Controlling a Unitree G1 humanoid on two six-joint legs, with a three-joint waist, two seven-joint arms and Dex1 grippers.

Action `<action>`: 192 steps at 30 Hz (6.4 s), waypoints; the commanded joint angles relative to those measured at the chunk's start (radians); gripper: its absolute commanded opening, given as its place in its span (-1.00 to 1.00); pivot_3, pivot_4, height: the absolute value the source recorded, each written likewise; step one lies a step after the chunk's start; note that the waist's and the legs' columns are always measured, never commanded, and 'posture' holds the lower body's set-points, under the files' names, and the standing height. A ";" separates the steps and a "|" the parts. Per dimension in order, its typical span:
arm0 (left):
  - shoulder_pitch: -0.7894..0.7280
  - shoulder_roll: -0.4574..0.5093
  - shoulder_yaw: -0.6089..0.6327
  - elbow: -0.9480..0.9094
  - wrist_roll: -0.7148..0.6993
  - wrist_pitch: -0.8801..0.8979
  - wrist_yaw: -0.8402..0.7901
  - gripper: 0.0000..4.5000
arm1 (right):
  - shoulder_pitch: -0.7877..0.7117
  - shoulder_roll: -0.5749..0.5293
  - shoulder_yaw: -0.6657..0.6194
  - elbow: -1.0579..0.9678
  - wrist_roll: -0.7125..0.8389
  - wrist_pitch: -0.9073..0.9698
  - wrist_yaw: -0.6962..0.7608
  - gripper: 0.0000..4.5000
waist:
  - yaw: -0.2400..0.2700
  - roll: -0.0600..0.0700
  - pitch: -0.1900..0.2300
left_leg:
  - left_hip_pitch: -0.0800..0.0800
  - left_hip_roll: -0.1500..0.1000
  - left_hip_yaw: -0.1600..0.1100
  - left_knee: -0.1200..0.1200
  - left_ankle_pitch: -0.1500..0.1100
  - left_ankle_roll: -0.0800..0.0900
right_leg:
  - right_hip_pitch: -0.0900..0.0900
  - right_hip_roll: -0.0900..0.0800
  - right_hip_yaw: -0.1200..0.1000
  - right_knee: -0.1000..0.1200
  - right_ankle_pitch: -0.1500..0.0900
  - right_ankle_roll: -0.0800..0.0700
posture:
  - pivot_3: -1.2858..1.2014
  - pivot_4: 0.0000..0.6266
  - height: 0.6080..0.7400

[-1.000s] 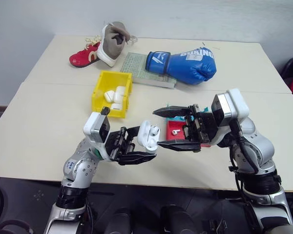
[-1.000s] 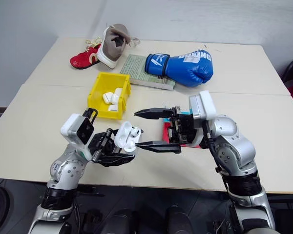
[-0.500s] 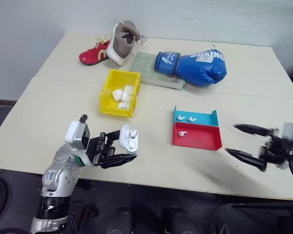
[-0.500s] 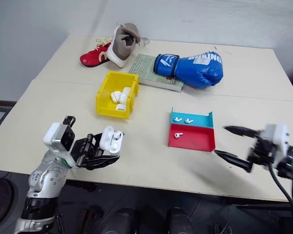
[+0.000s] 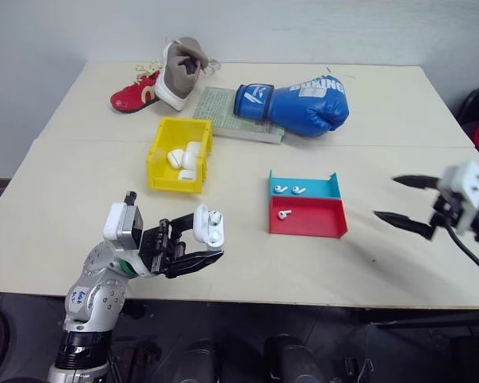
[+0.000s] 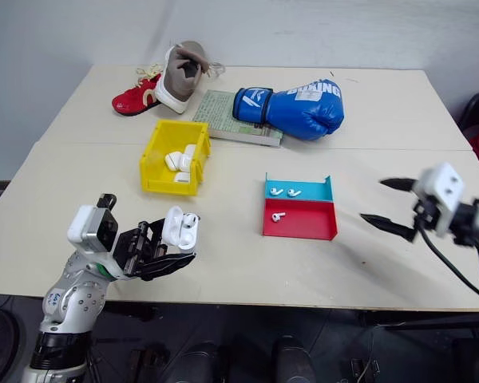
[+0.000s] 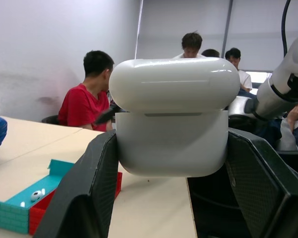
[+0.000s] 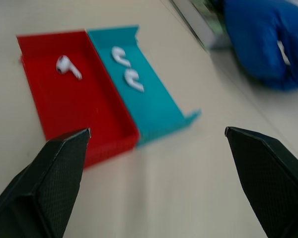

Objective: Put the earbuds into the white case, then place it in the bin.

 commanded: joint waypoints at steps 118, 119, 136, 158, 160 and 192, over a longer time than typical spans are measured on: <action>-0.226 -0.111 -0.092 0.114 0.093 -0.092 0.069 0.23 | -0.097 0.569 -0.172 -0.647 0.907 0.933 -0.427 -0.82 | 0.004 -0.001 0.002 | -0.006 -0.002 -0.009 0.004 -0.001 0.000 | -0.002 -0.001 -0.008 0.010 0.000 0.001 | 0.03 -0.52 1.00; -0.233 -0.112 -0.095 0.119 0.095 -0.091 0.066 0.23 | -0.085 0.569 -0.161 -0.659 0.917 0.927 -0.441 -0.82 | 0.004 -0.001 0.002 | -0.006 -0.002 -0.009 0.004 -0.001 0.000 | -0.002 -0.001 -0.008 0.010 0.000 0.001 | 0.03 -0.52 1.00; -0.256 -0.124 -0.105 0.123 0.106 -0.080 0.072 0.23 | 0.004 0.500 0.024 -0.680 0.863 0.823 -0.407 -0.82 | 0.003 -0.001 0.002 | -0.005 -0.003 -0.008 0.004 -0.002 0.000 | -0.001 -0.001 -0.007 0.009 0.000 0.001 | 0.03 -0.52 1.00; -0.262 -0.153 -0.084 0.114 0.098 -0.088 0.067 0.23 | 0.061 0.422 0.073 -0.686 0.808 0.738 -0.382 -0.13 | 0.003 -0.002 0.002 | -0.005 -0.003 -0.009 0.004 -0.002 0.000 | -0.001 -0.001 -0.008 0.009 0.000 0.001 | 0.03 -0.52 1.00; -0.256 -0.149 -0.076 0.111 0.095 -0.083 0.062 0.23 | 0.057 0.394 0.037 -0.687 0.839 0.749 -0.381 0.18 | 0.004 -0.002 0.002 | -0.005 -0.003 -0.009 0.004 -0.002 0.000 | -0.001 -0.001 -0.008 0.009 0.000 0.001 | 0.03 -0.52 1.00; -0.364 0.073 -0.375 0.102 0.523 0.001 0.095 0.23 | 0.077 0.170 0.260 -0.780 0.413 0.630 -0.361 -0.99 | 0.029 -0.003 0.003 | -0.007 -0.002 -0.010 0.004 -0.002 0.001 | 0.001 -0.001 -0.009 0.001 0.001 0.001 | 0.03 -0.52 1.00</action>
